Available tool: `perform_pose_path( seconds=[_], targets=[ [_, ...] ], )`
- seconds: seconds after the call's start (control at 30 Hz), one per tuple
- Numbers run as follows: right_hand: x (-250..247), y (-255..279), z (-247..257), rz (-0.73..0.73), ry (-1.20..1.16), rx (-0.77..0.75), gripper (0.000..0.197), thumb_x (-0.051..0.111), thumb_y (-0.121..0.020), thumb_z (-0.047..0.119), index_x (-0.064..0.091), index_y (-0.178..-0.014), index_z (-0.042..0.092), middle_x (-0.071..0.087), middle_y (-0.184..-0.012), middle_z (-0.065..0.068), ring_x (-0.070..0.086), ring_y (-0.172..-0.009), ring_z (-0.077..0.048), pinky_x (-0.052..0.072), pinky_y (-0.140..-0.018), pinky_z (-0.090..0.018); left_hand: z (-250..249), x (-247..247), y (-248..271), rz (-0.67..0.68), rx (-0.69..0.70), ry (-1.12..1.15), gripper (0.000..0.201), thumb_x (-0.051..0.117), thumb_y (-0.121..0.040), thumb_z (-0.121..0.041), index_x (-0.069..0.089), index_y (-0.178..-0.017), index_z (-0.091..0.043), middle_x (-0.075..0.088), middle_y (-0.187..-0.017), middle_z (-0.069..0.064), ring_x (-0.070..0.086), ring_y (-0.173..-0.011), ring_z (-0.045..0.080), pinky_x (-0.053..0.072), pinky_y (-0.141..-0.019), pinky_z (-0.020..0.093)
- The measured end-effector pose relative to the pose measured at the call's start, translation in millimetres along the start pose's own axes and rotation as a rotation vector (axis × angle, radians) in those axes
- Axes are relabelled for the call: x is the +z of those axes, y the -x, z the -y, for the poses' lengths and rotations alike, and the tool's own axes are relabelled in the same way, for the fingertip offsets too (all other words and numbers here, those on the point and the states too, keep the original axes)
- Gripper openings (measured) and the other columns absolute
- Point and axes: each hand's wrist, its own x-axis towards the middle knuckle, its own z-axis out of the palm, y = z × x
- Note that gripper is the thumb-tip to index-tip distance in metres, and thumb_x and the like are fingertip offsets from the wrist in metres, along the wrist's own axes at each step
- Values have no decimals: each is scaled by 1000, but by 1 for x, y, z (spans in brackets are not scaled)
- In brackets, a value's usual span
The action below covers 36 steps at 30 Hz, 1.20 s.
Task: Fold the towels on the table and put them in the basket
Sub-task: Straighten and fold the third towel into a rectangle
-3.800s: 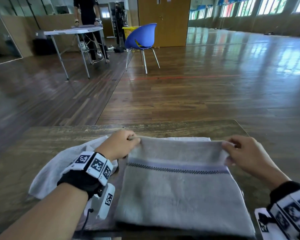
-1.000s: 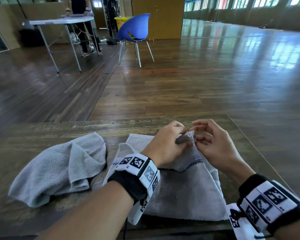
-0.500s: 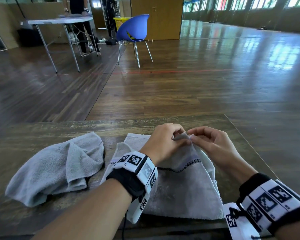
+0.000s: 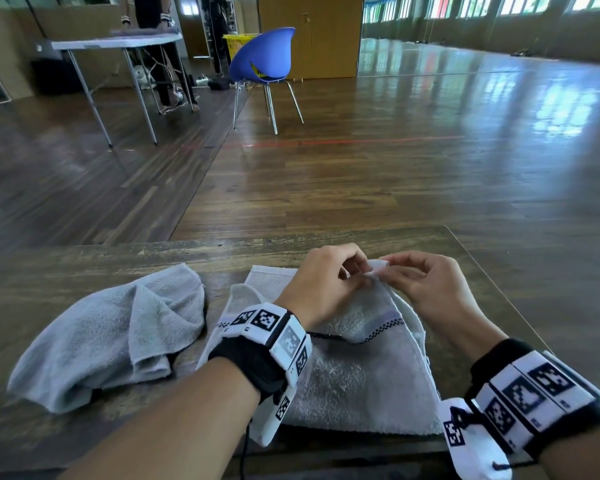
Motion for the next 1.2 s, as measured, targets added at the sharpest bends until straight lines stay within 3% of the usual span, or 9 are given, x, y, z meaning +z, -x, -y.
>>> perform_pose_path(
  seconds=[0.07, 0.17, 0.27, 0.37, 0.53, 0.7, 0.83, 1.03, 1.2],
  targets=[
    [-1, 0, 0, -34, 16, 5, 11, 86, -78, 14, 77, -85, 15, 78, -80, 14, 73, -76, 2, 54, -66, -10, 0, -1, -1, 2, -8, -6, 5, 75, -87, -22, 73, -89, -18, 71, -83, -9, 66, -77, 11, 52, -73, 25],
    [-1, 0, 2, -9, 5, 0, 8, 83, -81, 14, 80, -88, 15, 80, -86, 6, 76, -85, -9, 58, -80, -24, 0, -1, -2, -17, 1, -21, 7, 74, -87, -20, 76, -93, -16, 67, -85, -10, 64, -77, 12, 48, -71, 19],
    [-2, 2, 3, 49, 18, -37, 10, 76, -88, 10, 82, -93, 17, 80, -90, 3, 76, -88, -14, 58, -85, -32, 2, -1, -2, -46, 5, -43, 6, 74, -87, -17, 77, -92, -16, 63, -80, -13, 61, -73, 7, 42, -67, 10],
    [-3, 0, 3, 69, 45, -46, 15, 73, -90, 7, 81, -94, 19, 80, -92, 3, 76, -90, -15, 58, -85, -32, 2, -1, -2, -61, 6, -39, 3, 77, -84, -17, 76, -87, -18, 64, -74, -16, 57, -65, 0, 40, -63, 6],
    [-2, -2, -1, 50, 68, -70, 12, 77, -88, 8, 79, -88, 20, 79, -84, 2, 72, -76, -7, 55, -75, -26, 4, -2, -3, -94, 5, -22, 6, 82, -79, -21, 77, -83, -22, 71, -75, -13, 62, -66, 8, 39, -60, 6],
    [-1, -2, -1, 71, 90, -69, 16, 75, -89, 6, 79, -84, 21, 79, -83, 3, 72, -75, -7, 55, -75, -26, 4, -3, -2, -111, 4, -13, 5, 80, -80, -23, 76, -82, -23, 71, -75, -10, 62, -64, 10, 42, -58, 12],
    [-2, -2, 0, 90, 133, -79, 17, 75, -89, 7, 80, -84, 22, 79, -83, 4, 73, -78, -9, 57, -78, -27, 3, -3, -2, -111, -14, -8, 4, 80, -80, -23, 77, -83, -25, 72, -74, -8, 62, -66, 14, 51, -62, 28],
    [-1, 2, 1, 126, 123, -83, 18, 74, -90, 7, 80, -85, 23, 79, -83, 5, 73, -77, -5, 55, -71, -18, 5, -3, -1, -122, 17, -7, 4, 81, -80, -23, 79, -83, -25, 73, -74, -7, 61, -63, 16, 52, -60, 30],
    [2, 5, 5, 137, 88, -60, 4, 81, -83, 24, 80, -80, 24, 77, -79, -10, 65, -68, -13, 56, -70, -29, 7, -4, 0, -124, 30, -5, 5, 81, -81, -22, 81, -84, -25, 70, -76, -8, 61, -64, 17, 53, -63, 34]
  ],
)
